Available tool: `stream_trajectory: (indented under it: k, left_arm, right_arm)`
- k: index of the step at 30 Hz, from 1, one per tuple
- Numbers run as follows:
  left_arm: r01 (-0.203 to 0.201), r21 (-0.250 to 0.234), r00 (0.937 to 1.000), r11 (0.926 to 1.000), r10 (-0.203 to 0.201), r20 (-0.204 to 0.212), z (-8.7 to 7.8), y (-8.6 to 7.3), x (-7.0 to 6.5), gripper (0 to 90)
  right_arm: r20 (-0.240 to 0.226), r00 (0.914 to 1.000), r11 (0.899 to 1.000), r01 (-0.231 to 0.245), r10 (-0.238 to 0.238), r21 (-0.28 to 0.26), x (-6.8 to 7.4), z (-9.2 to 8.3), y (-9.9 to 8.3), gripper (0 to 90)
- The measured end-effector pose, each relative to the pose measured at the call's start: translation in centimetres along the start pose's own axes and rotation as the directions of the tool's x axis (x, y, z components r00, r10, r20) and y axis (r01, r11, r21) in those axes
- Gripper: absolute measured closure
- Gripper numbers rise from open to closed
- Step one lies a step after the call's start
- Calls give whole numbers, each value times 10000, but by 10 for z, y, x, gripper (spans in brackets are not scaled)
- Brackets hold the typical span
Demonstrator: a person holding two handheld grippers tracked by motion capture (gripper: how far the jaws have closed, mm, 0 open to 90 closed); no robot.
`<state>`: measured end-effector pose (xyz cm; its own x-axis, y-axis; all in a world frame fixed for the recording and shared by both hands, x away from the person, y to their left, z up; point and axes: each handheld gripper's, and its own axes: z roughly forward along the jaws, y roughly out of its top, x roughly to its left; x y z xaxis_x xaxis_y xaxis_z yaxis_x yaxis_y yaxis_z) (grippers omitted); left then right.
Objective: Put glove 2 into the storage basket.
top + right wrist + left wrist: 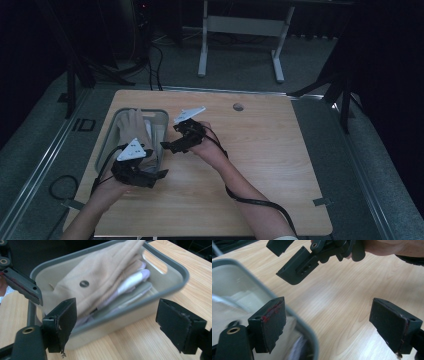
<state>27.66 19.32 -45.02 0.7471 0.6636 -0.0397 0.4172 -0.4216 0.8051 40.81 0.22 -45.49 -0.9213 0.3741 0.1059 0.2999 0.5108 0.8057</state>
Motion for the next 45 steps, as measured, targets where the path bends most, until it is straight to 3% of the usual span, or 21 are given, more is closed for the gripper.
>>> stream_trajectory:
  k: [9,19,34,45]
  left_arm:
    - [-214,-161,9981,9996,223,567,25,4,-20,142]
    - [-408,-230,9950,9989,427,907,44,6,-35,142]
    - [-598,-35,9873,9982,597,1470,73,-3,-49,142]
    - [-696,161,9787,9974,652,1949,99,-17,-52,142]
  right_arm:
    - [219,9998,10000,-16,14,69,-8,-24,-24,170]
    - [403,9989,9997,-226,223,59,-17,-44,-53,173]
    - [754,9966,9993,-356,344,144,-27,-61,-95,175]
    - [679,9968,9989,-444,433,148,-30,-65,-130,176]
